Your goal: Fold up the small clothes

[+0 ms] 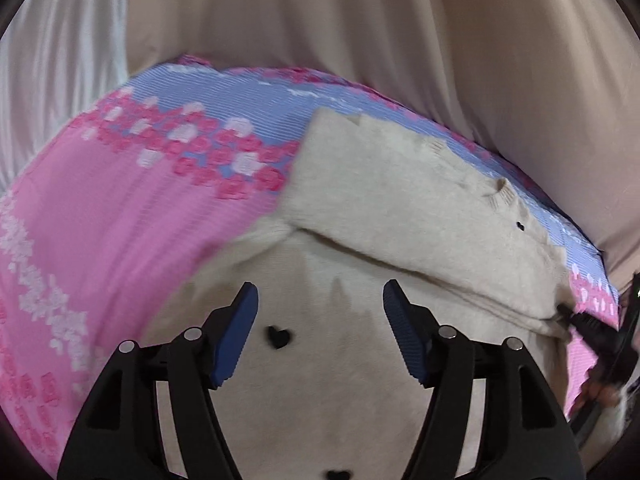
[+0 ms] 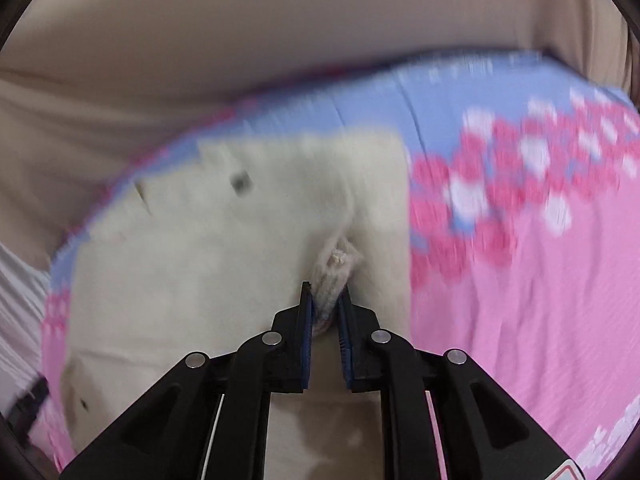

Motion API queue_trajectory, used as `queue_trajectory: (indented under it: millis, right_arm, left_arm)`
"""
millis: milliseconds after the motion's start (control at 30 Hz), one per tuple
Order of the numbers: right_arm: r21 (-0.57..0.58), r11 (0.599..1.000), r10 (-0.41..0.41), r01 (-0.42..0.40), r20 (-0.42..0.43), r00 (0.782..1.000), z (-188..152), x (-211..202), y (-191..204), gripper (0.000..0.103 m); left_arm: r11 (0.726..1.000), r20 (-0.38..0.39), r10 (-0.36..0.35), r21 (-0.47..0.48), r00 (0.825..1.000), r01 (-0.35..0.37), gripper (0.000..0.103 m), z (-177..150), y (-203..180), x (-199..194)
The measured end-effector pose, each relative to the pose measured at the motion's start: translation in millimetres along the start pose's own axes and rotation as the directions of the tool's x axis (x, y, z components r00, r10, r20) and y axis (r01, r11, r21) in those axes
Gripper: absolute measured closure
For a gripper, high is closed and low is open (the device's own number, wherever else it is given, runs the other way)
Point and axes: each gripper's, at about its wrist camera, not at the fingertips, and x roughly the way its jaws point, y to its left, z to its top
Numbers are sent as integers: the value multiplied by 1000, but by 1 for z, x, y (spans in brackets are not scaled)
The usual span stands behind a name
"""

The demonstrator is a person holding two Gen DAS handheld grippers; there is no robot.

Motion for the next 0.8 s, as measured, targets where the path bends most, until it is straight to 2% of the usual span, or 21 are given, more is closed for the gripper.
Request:
queue_trajectory:
  millis: [33, 67, 200, 300, 400, 467, 500, 567, 667, 733, 800]
  right_arm:
    - [0, 1000, 5, -5, 31, 1000, -3, -10, 1, 89]
    - [-1, 1000, 9, -9, 46, 999, -4, -17, 2, 84]
    - [-29, 999, 26, -22, 120, 992, -23, -62, 6, 70]
    - [-66, 998, 3, 4, 111, 994, -43, -77, 5, 69]
    - [-69, 997, -10, 16, 82, 997, -63, -82, -2, 69]
    - [-51, 999, -13, 17, 68, 998, -73, -83, -6, 69]
    - [-40, 999, -13, 16, 65, 998, -77, -84, -10, 69]
    - [-21, 1000, -11, 13, 69, 998, -84, -89, -15, 69]
    - [-21, 1000, -21, 23, 60, 998, -93, -90, -19, 68]
    - [-15, 999, -42, 42, 32, 999, -98, -84, -25, 68]
    - [-5, 999, -41, 41, 28, 999, -103, -89, -29, 68]
  left_arm:
    - [1000, -18, -20, -10, 1000, 20, 40, 2, -4, 9]
    - [999, -40, -28, -30, 999, 27, 40, 5, -7, 18]
    - [983, -76, -70, -176, 995, 55, 40, 18, 0, 49]
    - [975, -70, -43, -219, 997, 27, 42, 30, 5, 63]
    - [983, -69, -12, -186, 998, -1, 63, 42, 3, 77]
    - [987, -76, -3, -160, 997, -9, 85, 49, 2, 86]
    - [988, -70, 3, -152, 998, -14, 88, 53, 2, 89]
    - [991, -36, 17, -135, 999, -22, 91, 61, 0, 87]
    - [996, 17, 47, -77, 999, -45, 89, 64, -7, 79]
    - [996, 3, 82, -29, 997, -82, 88, 59, -10, 86]
    - [998, -10, 59, -15, 998, -59, 86, 48, -10, 82]
